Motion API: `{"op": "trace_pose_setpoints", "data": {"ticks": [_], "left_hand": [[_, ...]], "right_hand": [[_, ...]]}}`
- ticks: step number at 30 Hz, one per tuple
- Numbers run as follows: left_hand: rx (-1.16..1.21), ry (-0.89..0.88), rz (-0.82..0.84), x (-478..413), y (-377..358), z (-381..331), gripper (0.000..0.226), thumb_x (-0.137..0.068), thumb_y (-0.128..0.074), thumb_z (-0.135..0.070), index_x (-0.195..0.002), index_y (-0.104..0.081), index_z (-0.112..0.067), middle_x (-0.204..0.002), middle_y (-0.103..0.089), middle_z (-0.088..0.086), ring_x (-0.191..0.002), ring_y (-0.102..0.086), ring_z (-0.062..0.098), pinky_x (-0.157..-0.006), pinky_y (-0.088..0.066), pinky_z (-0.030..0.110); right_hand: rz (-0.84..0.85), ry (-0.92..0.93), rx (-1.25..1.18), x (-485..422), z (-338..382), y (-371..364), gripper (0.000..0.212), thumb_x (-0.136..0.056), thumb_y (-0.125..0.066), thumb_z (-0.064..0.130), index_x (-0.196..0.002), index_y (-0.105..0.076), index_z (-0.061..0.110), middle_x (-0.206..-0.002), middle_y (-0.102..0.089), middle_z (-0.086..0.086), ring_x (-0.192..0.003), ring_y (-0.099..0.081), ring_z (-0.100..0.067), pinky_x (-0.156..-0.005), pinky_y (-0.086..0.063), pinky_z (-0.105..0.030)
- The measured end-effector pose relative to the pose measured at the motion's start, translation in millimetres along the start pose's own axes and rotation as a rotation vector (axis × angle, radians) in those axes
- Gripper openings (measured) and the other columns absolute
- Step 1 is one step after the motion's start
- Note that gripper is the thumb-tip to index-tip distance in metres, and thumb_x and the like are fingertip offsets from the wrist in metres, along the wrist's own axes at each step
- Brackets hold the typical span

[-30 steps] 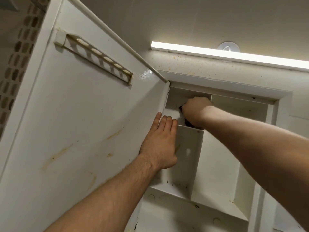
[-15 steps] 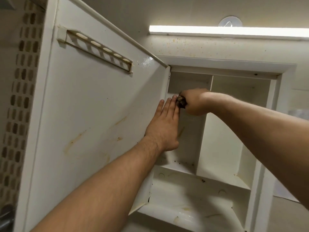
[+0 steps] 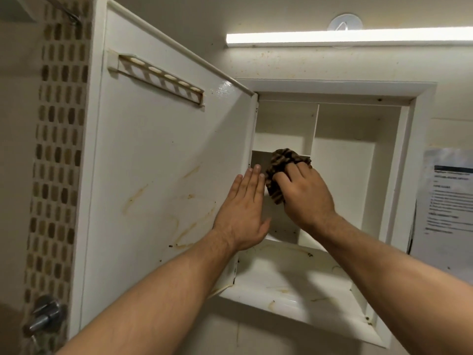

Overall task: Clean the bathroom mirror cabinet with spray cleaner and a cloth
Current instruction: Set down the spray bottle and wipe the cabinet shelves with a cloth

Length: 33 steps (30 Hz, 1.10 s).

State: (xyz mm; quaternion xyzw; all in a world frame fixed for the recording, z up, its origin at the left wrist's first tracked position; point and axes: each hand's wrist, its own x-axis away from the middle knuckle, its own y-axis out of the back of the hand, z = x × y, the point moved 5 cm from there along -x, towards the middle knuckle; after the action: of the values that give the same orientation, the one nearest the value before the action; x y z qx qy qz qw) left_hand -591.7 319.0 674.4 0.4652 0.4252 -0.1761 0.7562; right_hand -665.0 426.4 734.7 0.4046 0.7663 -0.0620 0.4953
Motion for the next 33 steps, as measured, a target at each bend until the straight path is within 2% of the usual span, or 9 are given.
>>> {"op": "trace_pose_setpoints", "data": {"ticks": [4,7,11,16,19,23,26,30,33], "left_hand": [[-0.126,-0.059,0.112,19.1,-14.8,0.9,0.115,-0.091,-0.014,-0.086,-0.155,0.02,0.003,-0.163,0.03,0.022,-0.153,0.029,0.032,-0.127,0.013,0.047],[-0.241,-0.08,0.142,26.9,-19.4,1.6,0.12,-0.089,-0.018,-0.088,-0.154,0.023,0.004,-0.16,0.035,0.026,-0.149,0.036,0.037,-0.122,0.022,0.049],[-0.339,-0.014,0.094,30.3,-15.6,4.3,0.117,-0.095,-0.027,-0.079,-0.151,0.025,0.009,-0.154,0.043,0.032,-0.139,0.047,0.044,-0.112,0.035,0.053],[-0.409,0.054,0.097,33.6,-19.5,4.2,0.116,-0.097,-0.021,-0.076,-0.146,0.031,0.015,-0.149,0.044,0.038,-0.137,0.045,0.051,-0.108,0.036,0.058],[-0.428,0.077,0.075,30.4,-21.9,8.3,0.111,-0.098,-0.014,-0.074,-0.144,0.032,0.016,-0.148,0.045,0.038,-0.138,0.045,0.051,-0.109,0.036,0.058],[-0.495,0.063,0.085,30.0,-22.0,3.5,0.109,-0.099,-0.013,-0.072,-0.141,0.035,0.017,-0.148,0.044,0.039,-0.139,0.043,0.051,-0.113,0.031,0.058],[-0.492,0.071,0.061,30.0,-21.7,3.4,0.111,-0.098,-0.014,-0.075,-0.145,0.031,0.015,-0.15,0.043,0.038,-0.141,0.042,0.05,-0.114,0.031,0.058],[-0.469,0.077,0.087,31.6,-18.2,2.2,0.111,-0.098,-0.017,-0.074,-0.147,0.029,0.014,-0.15,0.043,0.038,-0.144,0.038,0.05,-0.118,0.026,0.056],[-0.462,0.088,0.11,30.4,-19.5,1.6,0.11,-0.099,-0.016,-0.072,-0.143,0.033,0.015,-0.148,0.045,0.038,-0.143,0.039,0.05,-0.116,0.029,0.057]], "right_hand": [[0.25,0.033,-0.059,1.2,16.5,-17.7,0.041,-0.088,-0.068,0.015,-0.128,-0.06,0.01,-0.126,-0.061,-0.015,-0.114,-0.057,-0.033,-0.084,-0.053,-0.044],[0.386,-0.126,-0.116,1.5,17.4,-36.2,0.047,-0.092,-0.065,0.017,-0.137,-0.051,0.016,-0.137,-0.052,-0.01,-0.124,-0.051,-0.03,-0.087,-0.053,-0.042],[0.337,-0.319,-0.153,-17.7,14.6,-51.1,0.04,-0.098,-0.057,0.013,-0.138,-0.055,0.016,-0.141,-0.049,-0.012,-0.126,-0.048,-0.032,-0.087,-0.054,-0.044],[0.307,-0.446,-0.164,-50.4,15.0,-63.6,0.031,-0.1,-0.053,0.011,-0.13,-0.062,0.012,-0.133,-0.055,-0.014,-0.12,-0.052,-0.033,-0.082,-0.054,-0.042],[0.324,-0.285,-0.242,-53.1,29.9,-76.5,0.037,-0.103,-0.051,0.016,-0.139,-0.059,0.014,-0.146,-0.051,-0.009,-0.134,-0.046,-0.029,-0.097,-0.05,-0.041],[0.479,0.042,-0.153,-33.7,25.2,-84.3,0.059,-0.107,-0.043,0.022,-0.163,-0.024,0.017,-0.17,-0.02,-0.006,-0.155,-0.022,-0.028,-0.125,-0.023,-0.041],[0.591,-0.189,0.132,-20.7,12.9,-85.2,0.07,-0.104,-0.043,0.026,-0.162,-0.01,0.005,-0.168,-0.019,-0.019,-0.153,-0.02,-0.039,-0.126,-0.017,-0.051],[0.664,-0.473,0.004,-25.9,28.0,-79.9,0.075,-0.1,-0.048,0.021,-0.16,-0.009,-0.003,-0.164,-0.017,-0.03,-0.152,-0.017,-0.048,-0.126,-0.016,-0.055],[0.593,-0.126,-0.116,-31.2,35.1,-81.7,0.07,-0.104,-0.043,0.023,-0.164,-0.008,0.01,-0.171,-0.01,-0.015,-0.156,-0.011,-0.036,-0.128,-0.008,-0.05]]}}
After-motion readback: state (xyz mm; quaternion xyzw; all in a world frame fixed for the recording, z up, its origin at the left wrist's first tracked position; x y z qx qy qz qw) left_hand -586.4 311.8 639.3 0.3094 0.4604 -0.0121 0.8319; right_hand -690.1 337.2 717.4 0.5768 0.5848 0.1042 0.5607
